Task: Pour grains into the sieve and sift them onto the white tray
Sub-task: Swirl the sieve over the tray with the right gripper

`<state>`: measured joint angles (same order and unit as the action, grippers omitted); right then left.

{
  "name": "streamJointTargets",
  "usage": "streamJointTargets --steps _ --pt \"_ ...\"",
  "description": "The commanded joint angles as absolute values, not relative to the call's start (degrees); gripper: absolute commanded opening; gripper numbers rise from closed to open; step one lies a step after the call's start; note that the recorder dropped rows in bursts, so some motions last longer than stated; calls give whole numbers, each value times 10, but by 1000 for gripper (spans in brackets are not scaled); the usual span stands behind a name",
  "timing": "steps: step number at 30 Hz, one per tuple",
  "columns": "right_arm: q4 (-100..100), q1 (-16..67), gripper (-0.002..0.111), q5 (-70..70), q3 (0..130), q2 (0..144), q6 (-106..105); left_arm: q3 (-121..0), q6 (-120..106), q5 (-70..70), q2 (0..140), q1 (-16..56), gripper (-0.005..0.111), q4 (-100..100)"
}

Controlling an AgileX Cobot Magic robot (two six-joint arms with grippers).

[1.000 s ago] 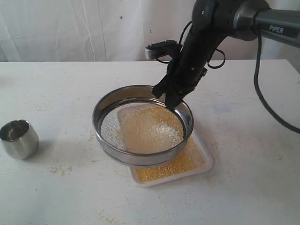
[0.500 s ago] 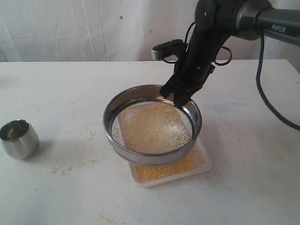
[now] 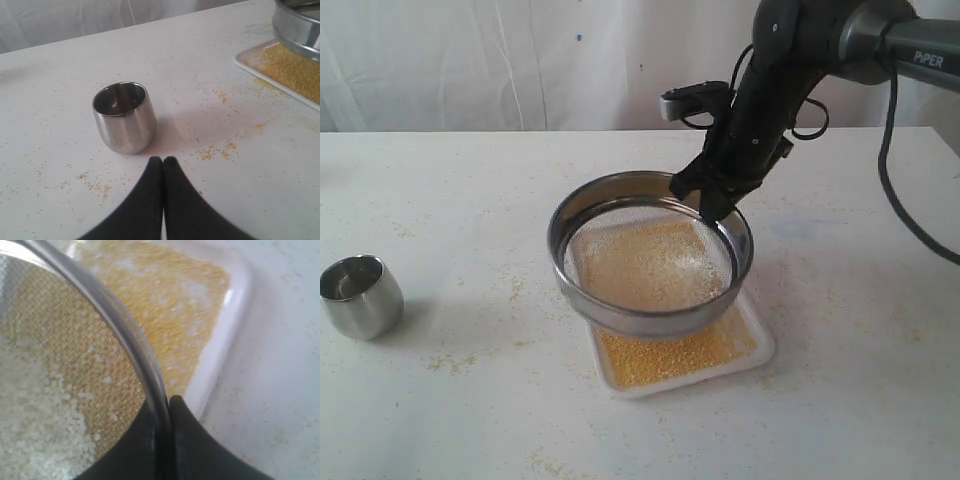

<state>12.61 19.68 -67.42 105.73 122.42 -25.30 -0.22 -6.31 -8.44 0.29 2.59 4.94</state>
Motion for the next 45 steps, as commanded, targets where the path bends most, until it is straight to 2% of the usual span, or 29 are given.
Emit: streamJointTargets --steps 1,2,4,5,6,9,10,13,15,17,18,20,22,24,26,27,30,31,35,38,39,40,41,43,44,45 --pt "5 205 0 -629 1055 1212 3 0 -62 -85 0 24 0 55" --pt "36 205 0 -637 1055 1212 -35 0 -62 -85 0 24 0 55" --pt "182 209 0 -700 1055 1213 -297 0 -62 -85 0 24 0 55" --pt "199 212 0 -700 1055 1213 -355 0 -62 -85 0 24 0 55" --pt "174 213 0 -700 1055 1213 -335 0 -62 -85 0 24 0 55" --pt "0 206 0 -621 1055 1213 24 0 -62 -85 0 24 0 55" --pt "23 205 0 -630 1055 1213 0 0 -62 -85 0 24 0 55" --pt "207 212 0 -700 1055 1213 -340 0 -62 -85 0 24 0 55" --pt "138 211 0 -699 1055 1213 -273 0 -62 -85 0 24 0 55" --pt "0 205 0 -628 1055 1213 -7 0 -62 -85 0 24 0 55" --pt "0 205 0 -633 1055 1213 24 0 -62 -85 0 24 0 55" --pt "99 205 0 -700 1055 1213 -172 0 -62 -85 0 24 0 55" --pt "161 212 0 -700 1050 1212 -283 0 -62 -85 0 24 0 55" --pt "79 210 0 -700 1048 1211 -220 0 -62 -85 0 24 0 55" --pt "-40 205 0 -656 1048 1212 -8 0 -62 -85 0 24 0 55" --pt "-33 202 0 -662 1048 1212 13 0 -62 -85 0 24 0 55" --pt "137 208 0 -700 1039 1214 -263 0 -62 -85 0 24 0 55" --pt "140 209 0 -700 1036 1211 -274 0 -62 -85 0 24 0 55" --pt "9 196 0 -639 1034 1211 21 0 -62 -85 0 24 0 55" --pt "232 200 0 -700 1034 1215 -271 0 -62 -85 0 24 0 55" --pt "251 208 0 -700 1028 1215 -330 0 -62 -85 0 24 0 55" --pt "221 209 0 -700 1027 1211 -311 0 -62 -85 0 24 0 55" --pt "84 205 0 -637 1027 1211 -126 0 -62 -85 0 24 0 55" --pt "0 196 0 -624 1027 1214 33 0 -62 -85 0 24 0 55" --pt "42 194 0 -639 1027 1214 -7 0 -62 -85 0 24 0 55" --pt "191 200 0 -700 1027 1215 -230 0 -62 -85 0 24 0 55"
